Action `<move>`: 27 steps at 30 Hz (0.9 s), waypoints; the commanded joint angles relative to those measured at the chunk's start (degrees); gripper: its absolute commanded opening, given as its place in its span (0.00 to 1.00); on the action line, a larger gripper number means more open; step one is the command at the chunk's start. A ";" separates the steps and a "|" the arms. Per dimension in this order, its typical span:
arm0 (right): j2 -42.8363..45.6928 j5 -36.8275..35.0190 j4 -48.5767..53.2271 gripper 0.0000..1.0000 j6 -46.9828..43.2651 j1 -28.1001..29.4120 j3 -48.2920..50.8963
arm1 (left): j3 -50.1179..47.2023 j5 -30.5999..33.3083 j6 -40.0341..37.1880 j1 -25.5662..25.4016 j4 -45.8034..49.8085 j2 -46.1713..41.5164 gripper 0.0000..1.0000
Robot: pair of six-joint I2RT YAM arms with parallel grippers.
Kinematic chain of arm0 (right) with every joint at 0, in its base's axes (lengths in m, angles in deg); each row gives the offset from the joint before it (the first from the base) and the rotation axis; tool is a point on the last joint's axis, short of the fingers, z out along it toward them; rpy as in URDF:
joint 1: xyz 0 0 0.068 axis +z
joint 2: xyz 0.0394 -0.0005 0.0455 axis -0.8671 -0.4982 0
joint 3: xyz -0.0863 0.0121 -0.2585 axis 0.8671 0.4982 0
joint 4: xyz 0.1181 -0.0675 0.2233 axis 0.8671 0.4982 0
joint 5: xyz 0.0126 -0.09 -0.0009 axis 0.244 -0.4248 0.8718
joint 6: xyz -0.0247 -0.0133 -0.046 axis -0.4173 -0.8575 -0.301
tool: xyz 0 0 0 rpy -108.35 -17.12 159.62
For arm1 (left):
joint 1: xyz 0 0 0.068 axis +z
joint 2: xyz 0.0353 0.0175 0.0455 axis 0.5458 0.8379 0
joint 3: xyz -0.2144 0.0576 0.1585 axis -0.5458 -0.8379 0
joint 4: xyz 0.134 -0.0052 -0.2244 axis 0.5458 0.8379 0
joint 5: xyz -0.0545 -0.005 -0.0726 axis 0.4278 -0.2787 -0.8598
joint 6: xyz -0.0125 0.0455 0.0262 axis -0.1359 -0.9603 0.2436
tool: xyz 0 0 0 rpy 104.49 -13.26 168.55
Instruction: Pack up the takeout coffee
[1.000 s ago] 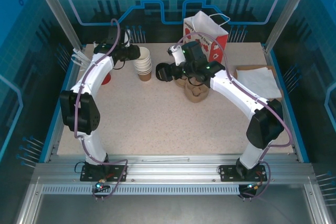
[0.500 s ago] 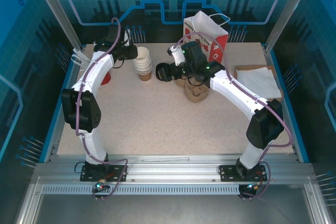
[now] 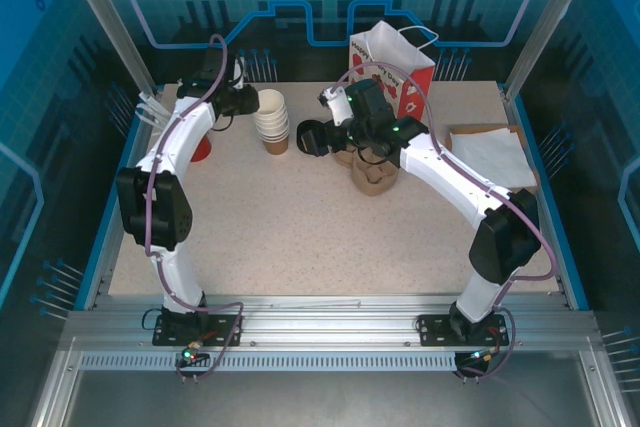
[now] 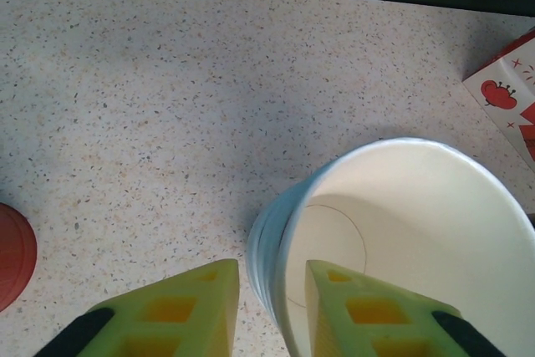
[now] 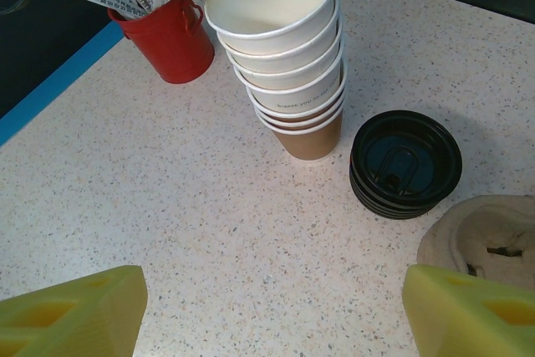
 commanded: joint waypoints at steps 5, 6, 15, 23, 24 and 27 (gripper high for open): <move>-0.88 0.53 1.23 0.82 -0.66 1.00 -0.02 | 2.51 -0.47 -1.07 0.59 1.62 1.91 0.22; -0.96 0.57 1.21 0.81 -0.69 0.93 0.00 | 2.57 -0.55 -1.10 0.59 1.49 1.98 0.21; -1.58 0.87 1.56 0.82 -0.69 0.97 0.25 | 3.22 -0.69 -1.45 0.60 2.03 2.35 0.15; -1.76 1.06 1.65 0.82 -0.81 1.00 0.24 | 3.83 -0.75 -1.74 0.57 2.49 1.83 0.21; -1.76 1.06 1.65 0.82 -0.84 1.00 0.34 | 3.83 -0.69 -1.78 0.60 2.47 1.74 0.21; -1.98 1.20 1.74 0.82 -0.83 0.94 0.40 | 3.92 -0.86 -1.89 0.58 2.45 1.82 0.19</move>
